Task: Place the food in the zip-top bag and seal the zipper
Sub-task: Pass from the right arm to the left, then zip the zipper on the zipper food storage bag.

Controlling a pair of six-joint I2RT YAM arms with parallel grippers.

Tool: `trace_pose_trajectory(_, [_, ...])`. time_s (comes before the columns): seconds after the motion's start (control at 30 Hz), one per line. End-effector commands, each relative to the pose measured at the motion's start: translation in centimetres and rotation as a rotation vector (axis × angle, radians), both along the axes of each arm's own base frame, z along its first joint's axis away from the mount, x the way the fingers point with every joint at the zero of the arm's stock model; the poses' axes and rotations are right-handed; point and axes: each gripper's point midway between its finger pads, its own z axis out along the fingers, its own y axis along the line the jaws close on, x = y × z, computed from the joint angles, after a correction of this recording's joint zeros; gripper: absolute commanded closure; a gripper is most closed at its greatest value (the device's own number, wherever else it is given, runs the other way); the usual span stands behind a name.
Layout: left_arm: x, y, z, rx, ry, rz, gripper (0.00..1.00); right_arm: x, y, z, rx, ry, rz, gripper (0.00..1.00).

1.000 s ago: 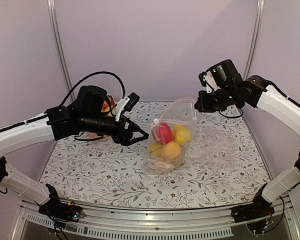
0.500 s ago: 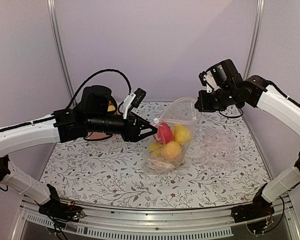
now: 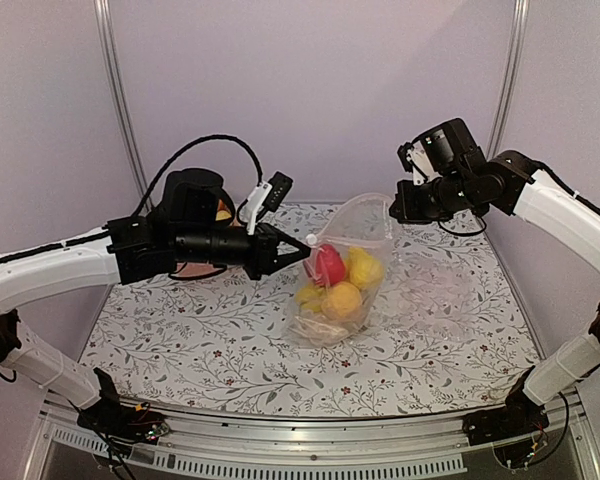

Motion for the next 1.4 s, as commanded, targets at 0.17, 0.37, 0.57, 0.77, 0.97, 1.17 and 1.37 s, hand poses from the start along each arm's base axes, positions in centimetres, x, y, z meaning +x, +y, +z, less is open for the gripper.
trace_pose_trajectory(0.17, [-0.3, 0.2, 1.7, 0.061, -0.056, -0.065, 1.0, -1.1, 0.3, 4.8, 0.065, -0.129, 0.087, 0.68])
trace_pose_trajectory(0.37, [-1.7, 1.2, 3.7, 0.092, -0.046, -0.248, 1.0, -4.6, 1.4, 8.7, 0.106, -0.242, 0.303, 0.47])
trace_pose_trajectory(0.57, [-3.1, 1.6, 5.7, 0.085, -0.085, -0.398, 1.0, -9.8, 5.6, 12.0, 0.179, -0.393, 0.641, 0.32])
trace_pose_trajectory(0.77, [-3.7, 2.1, 5.6, 0.096, -0.121, -0.46, 1.0, -13.3, 9.3, 13.6, 0.304, -0.509, 0.927, 0.32])
trace_pose_trajectory(0.97, [-4.5, 2.5, 4.8, 0.072, -0.1, -0.493, 1.0, -14.3, 11.7, 13.2, 0.357, -0.521, 1.052, 0.33])
trace_pose_trajectory(1.17, [-4.7, 2.7, 4.1, 0.072, -0.091, -0.504, 1.0, -15.2, 14.2, 10.9, 0.362, -0.429, 1.149, 0.36])
trace_pose_trajectory(1.37, [-4.6, 3.0, 4.2, 0.064, -0.094, -0.503, 1.0, -15.8, 15.5, 9.4, 0.383, -0.379, 1.216, 0.38])
